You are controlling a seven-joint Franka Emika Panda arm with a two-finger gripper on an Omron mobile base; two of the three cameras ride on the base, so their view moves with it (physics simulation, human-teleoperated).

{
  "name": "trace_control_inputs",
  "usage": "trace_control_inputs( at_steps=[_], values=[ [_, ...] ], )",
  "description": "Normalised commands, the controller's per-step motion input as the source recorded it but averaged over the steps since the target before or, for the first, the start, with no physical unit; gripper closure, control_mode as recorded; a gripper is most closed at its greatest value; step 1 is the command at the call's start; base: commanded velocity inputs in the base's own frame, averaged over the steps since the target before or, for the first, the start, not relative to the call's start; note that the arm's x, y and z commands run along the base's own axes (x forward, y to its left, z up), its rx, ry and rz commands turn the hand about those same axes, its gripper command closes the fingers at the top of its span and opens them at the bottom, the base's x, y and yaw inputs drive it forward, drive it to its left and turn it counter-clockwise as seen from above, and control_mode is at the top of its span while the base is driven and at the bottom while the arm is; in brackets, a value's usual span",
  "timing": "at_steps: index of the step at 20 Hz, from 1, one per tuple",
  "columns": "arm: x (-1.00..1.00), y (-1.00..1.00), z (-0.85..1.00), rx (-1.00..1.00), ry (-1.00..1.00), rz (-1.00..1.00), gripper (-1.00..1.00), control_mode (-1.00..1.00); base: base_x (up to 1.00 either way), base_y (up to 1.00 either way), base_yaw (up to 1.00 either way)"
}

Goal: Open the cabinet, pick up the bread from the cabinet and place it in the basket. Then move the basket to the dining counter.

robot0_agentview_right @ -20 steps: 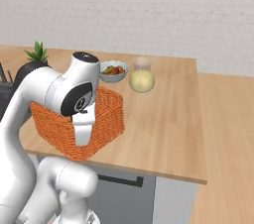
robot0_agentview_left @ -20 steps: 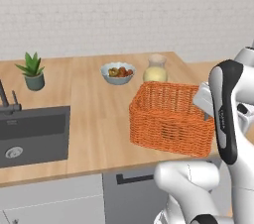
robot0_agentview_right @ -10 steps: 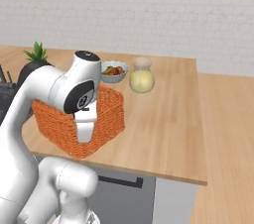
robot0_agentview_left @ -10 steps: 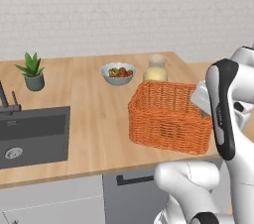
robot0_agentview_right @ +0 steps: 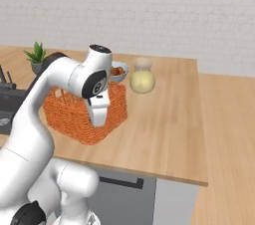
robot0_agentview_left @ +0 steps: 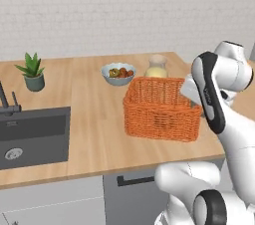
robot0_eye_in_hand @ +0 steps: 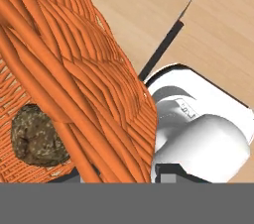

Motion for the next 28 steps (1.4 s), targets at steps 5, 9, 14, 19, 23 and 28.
trace_control_inputs(
  at_steps=[5,9,14,19,23,28],
  values=[
    [0.84,0.00,-0.48,0.00,0.00,0.12,1.00,-1.00,0.00,0.00,0.00],
    [0.58,0.00,-0.59,0.00,0.00,0.11,1.00,-1.00,0.00,0.00,0.00],
    [0.37,0.00,-0.65,0.00,-0.01,0.10,1.00,-1.00,0.00,0.00,0.00],
    [0.19,0.00,-0.54,0.00,-0.02,0.05,1.00,-1.00,0.00,0.00,0.00],
    [0.24,0.00,-0.50,0.00,-0.04,0.04,1.00,-1.00,0.00,0.00,0.00],
    [0.31,-0.02,-0.43,0.00,-0.01,0.01,1.00,-1.00,0.00,0.00,0.00]
  ],
)
